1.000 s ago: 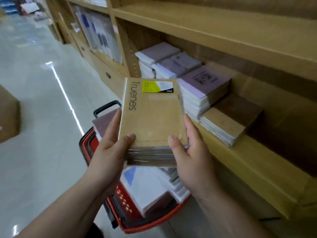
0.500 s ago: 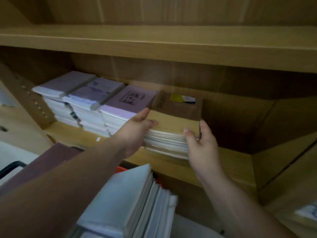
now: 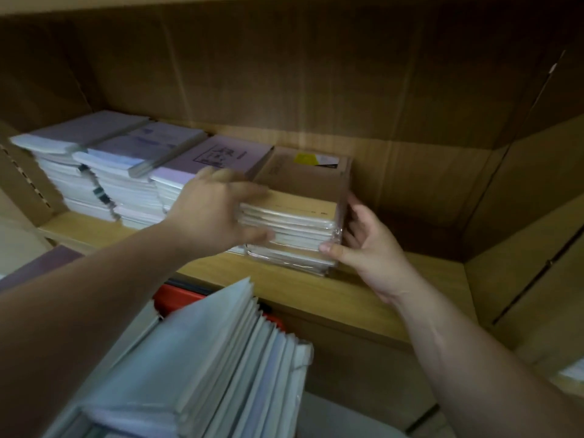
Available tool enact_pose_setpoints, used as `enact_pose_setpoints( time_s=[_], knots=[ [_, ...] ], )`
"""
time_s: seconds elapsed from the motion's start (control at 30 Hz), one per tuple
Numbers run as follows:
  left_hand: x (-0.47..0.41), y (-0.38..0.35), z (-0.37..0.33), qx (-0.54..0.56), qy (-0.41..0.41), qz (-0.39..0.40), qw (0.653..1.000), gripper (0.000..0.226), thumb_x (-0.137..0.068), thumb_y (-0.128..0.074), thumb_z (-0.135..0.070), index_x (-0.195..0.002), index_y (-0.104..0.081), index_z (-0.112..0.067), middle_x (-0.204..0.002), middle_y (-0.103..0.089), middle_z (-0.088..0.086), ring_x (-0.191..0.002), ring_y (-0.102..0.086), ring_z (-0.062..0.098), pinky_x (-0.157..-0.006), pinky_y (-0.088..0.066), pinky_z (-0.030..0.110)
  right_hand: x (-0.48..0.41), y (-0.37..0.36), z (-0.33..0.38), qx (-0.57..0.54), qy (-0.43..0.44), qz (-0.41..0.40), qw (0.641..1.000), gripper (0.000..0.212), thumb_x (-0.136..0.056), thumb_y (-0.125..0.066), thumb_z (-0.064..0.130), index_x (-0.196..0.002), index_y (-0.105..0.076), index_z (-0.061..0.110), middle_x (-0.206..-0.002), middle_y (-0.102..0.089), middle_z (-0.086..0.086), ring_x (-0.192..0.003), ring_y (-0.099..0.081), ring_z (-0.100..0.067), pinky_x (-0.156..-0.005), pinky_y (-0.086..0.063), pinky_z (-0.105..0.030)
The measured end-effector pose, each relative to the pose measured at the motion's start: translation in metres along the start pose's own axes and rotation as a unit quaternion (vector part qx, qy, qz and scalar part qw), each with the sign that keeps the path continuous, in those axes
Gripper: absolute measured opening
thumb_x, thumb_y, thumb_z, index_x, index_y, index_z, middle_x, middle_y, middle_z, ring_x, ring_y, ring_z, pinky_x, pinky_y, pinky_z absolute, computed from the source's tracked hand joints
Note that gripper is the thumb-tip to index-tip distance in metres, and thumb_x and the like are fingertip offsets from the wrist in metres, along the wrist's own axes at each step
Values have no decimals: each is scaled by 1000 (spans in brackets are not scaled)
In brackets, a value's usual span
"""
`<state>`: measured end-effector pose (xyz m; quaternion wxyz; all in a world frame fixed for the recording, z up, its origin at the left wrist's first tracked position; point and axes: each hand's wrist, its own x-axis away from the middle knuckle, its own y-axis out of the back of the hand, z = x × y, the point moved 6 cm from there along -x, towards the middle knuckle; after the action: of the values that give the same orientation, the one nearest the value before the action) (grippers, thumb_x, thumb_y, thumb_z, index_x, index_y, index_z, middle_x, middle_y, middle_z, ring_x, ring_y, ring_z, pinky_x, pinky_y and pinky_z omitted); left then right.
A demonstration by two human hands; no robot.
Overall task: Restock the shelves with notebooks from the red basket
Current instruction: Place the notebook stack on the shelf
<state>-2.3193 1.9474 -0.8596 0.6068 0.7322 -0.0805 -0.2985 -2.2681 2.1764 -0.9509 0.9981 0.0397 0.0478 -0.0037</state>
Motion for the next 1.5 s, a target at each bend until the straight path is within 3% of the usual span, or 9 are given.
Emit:
enact_pose_setpoints(
  time_s=[0.1, 0.2, 0.63, 0.8, 0.9, 1.07, 1.23, 1.4, 1.5],
  knots=[
    [0, -26, -7, -54, -40, 74, 995, 119, -48, -56, -93, -152, -39, -40, -151, -45, 3, -134, -43, 30, -111, -36, 49, 6, 0, -11, -46, 23, -37, 998, 118, -63, -88, 7, -160, -24, 23, -155, -39, 11, -137, -42, -1, -107, -42, -20],
    [-10, -33, -9, -74, -46, 59, 994, 115, -54, -73, -83, -154, -34, -41, -154, -43, 3, -138, -42, 30, -115, -32, 54, 6, 2, -21, -46, 34, -59, 997, 111, -68, -86, -1, -159, -25, 18, -159, -39, 3, -136, -44, -3, -111, -41, -25],
    [-18, -42, -1, -101, -24, 28, 994, 99, -71, -79, -62, -155, -34, -37, -151, -44, 2, -142, -37, 26, -123, -13, 55, -22, -15, -32, 84, 10, -44, 995, 131, -48, -90, 60, -158, -21, 38, -156, -45, 9, -141, -44, -13, -115, -41, -47],
    [-21, -42, -23, -79, -90, 43, 992, 87, -81, -29, -83, -156, -30, -40, -149, -48, 3, -140, -41, 29, -117, -25, 52, -33, -26, -6, 1, -15, -21, 1000, 117, -61, -76, 76, -157, -14, 49, -152, -49, 7, -137, -48, -19, -115, -40, -50],
    [-26, -50, -23, -70, -83, 44, 993, 81, -84, -10, -77, -154, -32, -45, -152, -49, -1, -139, -43, 28, -112, -32, 46, -42, -32, -4, 39, -18, -20, 999, 116, -65, -59, 91, -158, -8, 45, -164, -31, 5, -149, -32, -19, -121, -30, -49],
    [-29, -54, -24, -82, -62, 40, 994, 67, -93, -20, -71, -154, -33, -45, -155, -46, -2, -139, -42, 27, -110, -28, 42, -41, -33, -1, 52, 0, -18, 998, 73, -102, -46, 53, -161, -8, 33, -160, -36, 4, -143, -38, -17, -121, -31, -42],
    [-25, -44, -31, -83, -32, 115, 989, 65, -97, -30, -66, -158, -20, -44, -162, -34, -1, -148, -29, 26, -121, -17, 50, -31, -30, 8, 130, -31, -47, 990, 86, -91, -47, 69, -161, -11, 35, -158, -38, 2, -139, -43, -21, -114, -38, -43],
    [36, 7, -25, 151, 92, 36, 984, 62, -102, -52, -45, -158, -28, -37, -166, -28, -1, -149, -32, 21, -121, -23, 36, 37, -31, 49, 199, 52, -197, 959, 66, -100, -52, 51, -157, -29, 29, -158, -31, 2, -141, -36, -15, -110, -29, -27],
    [107, 25, -14, 224, 198, -12, 954, 55, -101, -56, -38, -154, -41, -34, -161, -38, -5, -140, -44, 16, -114, -30, 28, 68, -59, 56, 177, 114, -116, 971, 50, -97, -51, 54, -143, -51, 34, -139, -49, 12, -127, -50, -8, -109, -45, -38]
  ],
)
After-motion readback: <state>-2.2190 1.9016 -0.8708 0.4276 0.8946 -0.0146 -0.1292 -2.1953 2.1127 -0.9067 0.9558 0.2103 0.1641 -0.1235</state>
